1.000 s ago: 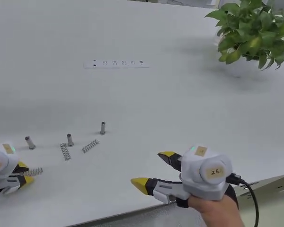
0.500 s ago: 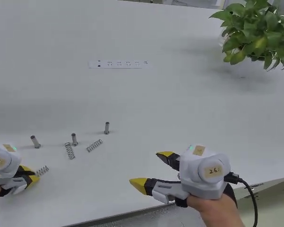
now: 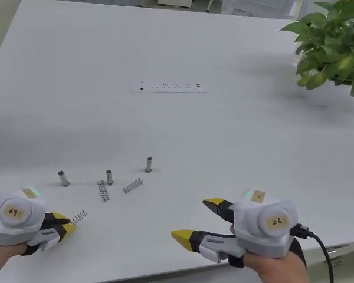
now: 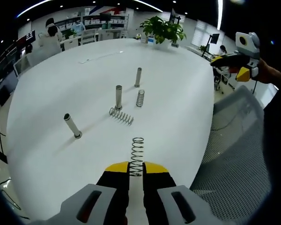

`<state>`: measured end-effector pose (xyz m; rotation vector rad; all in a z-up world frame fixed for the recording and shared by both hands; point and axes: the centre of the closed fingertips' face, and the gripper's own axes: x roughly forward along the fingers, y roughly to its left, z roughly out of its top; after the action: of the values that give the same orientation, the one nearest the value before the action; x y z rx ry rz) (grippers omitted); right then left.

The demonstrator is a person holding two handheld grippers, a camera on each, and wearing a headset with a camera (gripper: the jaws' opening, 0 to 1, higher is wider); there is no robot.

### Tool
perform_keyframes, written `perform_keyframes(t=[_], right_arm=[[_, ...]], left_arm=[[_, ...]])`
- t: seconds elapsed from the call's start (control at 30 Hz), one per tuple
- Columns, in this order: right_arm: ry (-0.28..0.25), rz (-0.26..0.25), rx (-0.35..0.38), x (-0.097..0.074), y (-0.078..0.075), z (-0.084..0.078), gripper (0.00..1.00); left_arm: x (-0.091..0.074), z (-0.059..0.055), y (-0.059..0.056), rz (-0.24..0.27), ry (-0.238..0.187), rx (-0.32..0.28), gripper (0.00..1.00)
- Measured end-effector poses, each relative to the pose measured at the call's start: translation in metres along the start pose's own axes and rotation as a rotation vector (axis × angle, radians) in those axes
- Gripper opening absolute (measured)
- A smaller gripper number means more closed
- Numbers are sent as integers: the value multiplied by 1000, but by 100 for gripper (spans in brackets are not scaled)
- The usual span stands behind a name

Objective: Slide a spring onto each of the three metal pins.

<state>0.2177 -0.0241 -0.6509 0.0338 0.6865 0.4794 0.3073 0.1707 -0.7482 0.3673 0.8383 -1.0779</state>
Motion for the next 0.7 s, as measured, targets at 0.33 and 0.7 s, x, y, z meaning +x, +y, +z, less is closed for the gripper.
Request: perform_keyframes(t=[0.33,0.7], right_arm=[[6,59,-30,11,12,6,56],[15,127,-74,22,25,10,54]], left_arm=[[-16,23,-10,17,-109,-44,3],[-31,49,-23,28,-181,-18,3]])
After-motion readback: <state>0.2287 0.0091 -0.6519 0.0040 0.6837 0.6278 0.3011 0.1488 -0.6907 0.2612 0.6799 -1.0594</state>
